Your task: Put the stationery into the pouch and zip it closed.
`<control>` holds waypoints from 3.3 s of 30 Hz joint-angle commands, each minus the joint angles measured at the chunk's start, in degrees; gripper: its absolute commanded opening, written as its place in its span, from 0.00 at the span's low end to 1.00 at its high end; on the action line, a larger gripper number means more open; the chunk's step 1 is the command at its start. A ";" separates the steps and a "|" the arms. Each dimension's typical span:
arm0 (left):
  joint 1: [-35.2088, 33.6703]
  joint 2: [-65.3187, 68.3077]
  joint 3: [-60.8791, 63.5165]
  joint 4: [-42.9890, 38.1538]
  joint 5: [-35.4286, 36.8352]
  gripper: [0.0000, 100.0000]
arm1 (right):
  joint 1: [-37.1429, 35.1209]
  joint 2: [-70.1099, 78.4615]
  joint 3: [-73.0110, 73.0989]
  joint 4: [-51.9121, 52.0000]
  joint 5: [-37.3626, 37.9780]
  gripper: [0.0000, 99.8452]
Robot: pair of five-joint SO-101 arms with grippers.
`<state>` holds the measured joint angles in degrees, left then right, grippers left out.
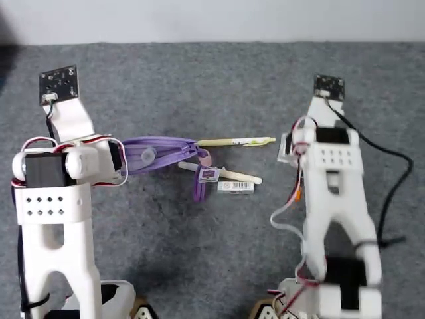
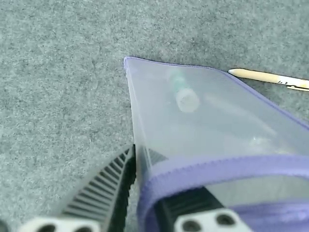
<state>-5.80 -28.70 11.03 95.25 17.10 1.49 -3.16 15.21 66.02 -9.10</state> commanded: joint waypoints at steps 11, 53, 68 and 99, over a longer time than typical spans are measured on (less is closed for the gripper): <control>-0.26 -0.35 -2.33 0.26 0.62 0.02 | 2.95 31.87 -32.62 0.92 1.67 0.22; -0.26 -0.35 0.04 -0.18 0.62 0.02 | -3.65 34.42 -70.24 36.97 5.45 0.01; -0.26 -0.35 0.04 -0.18 0.62 0.02 | -18.68 -12.18 -34.55 36.53 -2.29 0.01; -0.18 -0.18 0.13 -0.18 0.62 0.01 | -33.27 -41.10 -33.93 24.31 -9.93 0.01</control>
<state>-5.89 -28.70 11.38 95.25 17.10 -31.47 -42.81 -18.99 90.99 -18.24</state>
